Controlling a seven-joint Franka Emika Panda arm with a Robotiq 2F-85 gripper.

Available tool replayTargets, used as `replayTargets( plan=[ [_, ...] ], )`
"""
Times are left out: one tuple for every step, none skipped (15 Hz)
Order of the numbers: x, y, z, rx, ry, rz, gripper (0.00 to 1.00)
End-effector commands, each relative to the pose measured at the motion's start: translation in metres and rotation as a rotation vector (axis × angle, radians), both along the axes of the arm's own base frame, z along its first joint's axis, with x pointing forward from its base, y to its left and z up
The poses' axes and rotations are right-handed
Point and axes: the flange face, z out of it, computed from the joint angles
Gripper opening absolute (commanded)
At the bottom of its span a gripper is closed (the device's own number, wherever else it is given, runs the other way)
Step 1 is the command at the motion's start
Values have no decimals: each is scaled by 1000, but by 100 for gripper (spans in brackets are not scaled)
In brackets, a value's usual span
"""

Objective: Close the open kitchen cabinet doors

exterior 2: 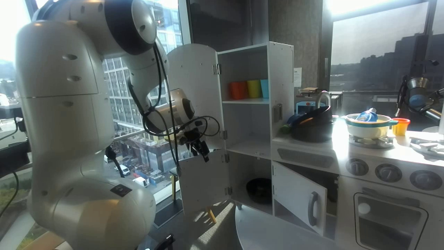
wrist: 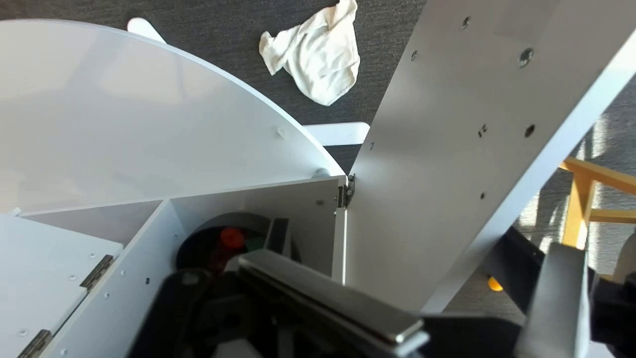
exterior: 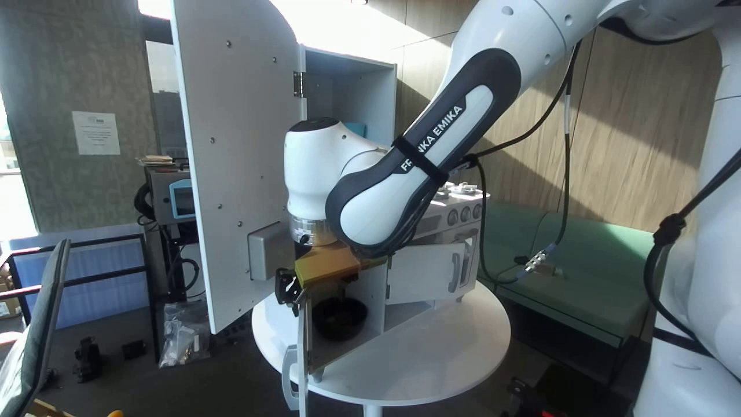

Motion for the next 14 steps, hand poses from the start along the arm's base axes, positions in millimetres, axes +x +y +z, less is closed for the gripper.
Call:
replayTargets(
  plan=[
    [-7, -27, 14, -57, -9, -81, 100],
    [-8, -37, 12, -70, 4, -110, 100],
    [-9, -47, 11, -92, 12, -138, 100],
    [-11, -57, 12, -111, 25, -159, 100],
    [-13, -69, 14, -133, 26, -183, 100],
    [-13, -81, 18, -157, 23, -209, 100],
    [-13, -93, 20, -196, 9, -232, 100],
    [-12, -107, 22, -239, -12, -249, 100],
    [-10, -120, 24, -267, -36, -269, 100],
    [-8, -130, 28, -287, -68, -285, 100],
    [-6, -136, 36, -296, -99, -301, 100],
    [-6, -140, 43, -290, -118, -317, 100],
    [-6, -141, 51, -277, -124, -326, 100],
    [-11, -133, 61, -218, -94, -304, 100]
  ],
)
